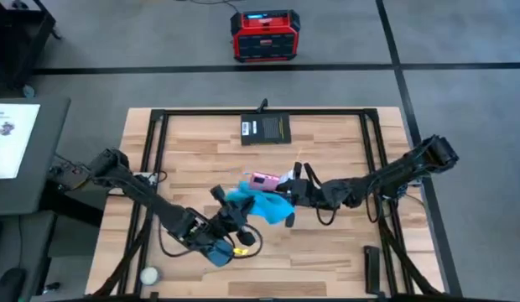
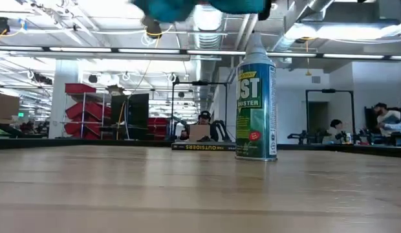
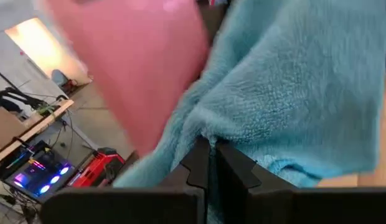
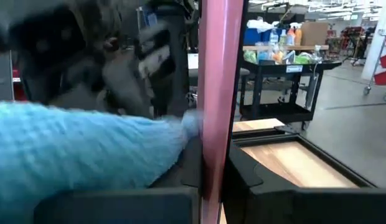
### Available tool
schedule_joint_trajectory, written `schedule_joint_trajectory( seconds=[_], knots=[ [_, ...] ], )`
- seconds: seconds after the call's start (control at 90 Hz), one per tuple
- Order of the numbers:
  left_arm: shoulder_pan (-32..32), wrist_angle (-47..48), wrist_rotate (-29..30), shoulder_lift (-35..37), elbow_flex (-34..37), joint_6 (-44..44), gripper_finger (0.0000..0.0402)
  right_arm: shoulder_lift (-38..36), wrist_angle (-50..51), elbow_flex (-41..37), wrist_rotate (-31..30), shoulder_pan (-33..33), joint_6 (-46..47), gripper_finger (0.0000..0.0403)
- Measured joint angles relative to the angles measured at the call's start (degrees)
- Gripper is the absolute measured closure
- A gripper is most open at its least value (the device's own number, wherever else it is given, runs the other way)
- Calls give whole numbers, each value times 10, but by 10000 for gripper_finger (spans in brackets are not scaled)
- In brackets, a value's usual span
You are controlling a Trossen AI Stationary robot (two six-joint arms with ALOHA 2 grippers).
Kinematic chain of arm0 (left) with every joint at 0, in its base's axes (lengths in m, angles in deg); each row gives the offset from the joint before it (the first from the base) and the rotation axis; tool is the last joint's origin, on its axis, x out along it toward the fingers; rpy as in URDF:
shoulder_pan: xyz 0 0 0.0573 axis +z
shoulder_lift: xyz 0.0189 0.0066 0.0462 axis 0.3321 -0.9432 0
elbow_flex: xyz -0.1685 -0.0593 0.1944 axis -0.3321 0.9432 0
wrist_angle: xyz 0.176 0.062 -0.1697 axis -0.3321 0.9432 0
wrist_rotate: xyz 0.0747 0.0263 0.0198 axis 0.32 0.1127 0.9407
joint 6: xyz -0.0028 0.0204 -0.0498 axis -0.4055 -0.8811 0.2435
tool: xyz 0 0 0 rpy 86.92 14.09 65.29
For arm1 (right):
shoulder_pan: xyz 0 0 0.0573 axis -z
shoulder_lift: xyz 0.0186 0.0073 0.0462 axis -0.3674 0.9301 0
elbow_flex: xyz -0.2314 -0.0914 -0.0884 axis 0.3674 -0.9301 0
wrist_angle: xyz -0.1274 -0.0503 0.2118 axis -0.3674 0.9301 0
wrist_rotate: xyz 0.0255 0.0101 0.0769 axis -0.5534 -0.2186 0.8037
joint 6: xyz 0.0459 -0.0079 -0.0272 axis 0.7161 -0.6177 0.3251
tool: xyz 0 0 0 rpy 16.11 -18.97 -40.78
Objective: Apply microfiber cloth
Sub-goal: Wipe the back of the cellphone with the microfiber cloth
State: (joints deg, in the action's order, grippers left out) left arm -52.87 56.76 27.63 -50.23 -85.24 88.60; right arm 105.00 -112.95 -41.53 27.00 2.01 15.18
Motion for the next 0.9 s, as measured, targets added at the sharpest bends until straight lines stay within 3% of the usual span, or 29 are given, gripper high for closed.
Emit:
schedule_joint_trajectory(
  seconds=[0.2,0.478,0.6,0.756,0.9],
  knots=[
    [16,-14,1,16,1,-55,402,0,-3,0,-6,-5,-2,393],
    [24,-140,-16,89,0,-258,402,0,-2,1,-1,-6,1,393],
    [33,-137,-45,74,-1,-239,402,0,4,1,0,-6,1,393],
    [42,-112,-42,24,-1,-171,402,1,20,-1,-3,-7,1,393],
    [45,-115,-29,11,-1,-173,402,1,32,-2,-4,-7,10,393]
  ],
)
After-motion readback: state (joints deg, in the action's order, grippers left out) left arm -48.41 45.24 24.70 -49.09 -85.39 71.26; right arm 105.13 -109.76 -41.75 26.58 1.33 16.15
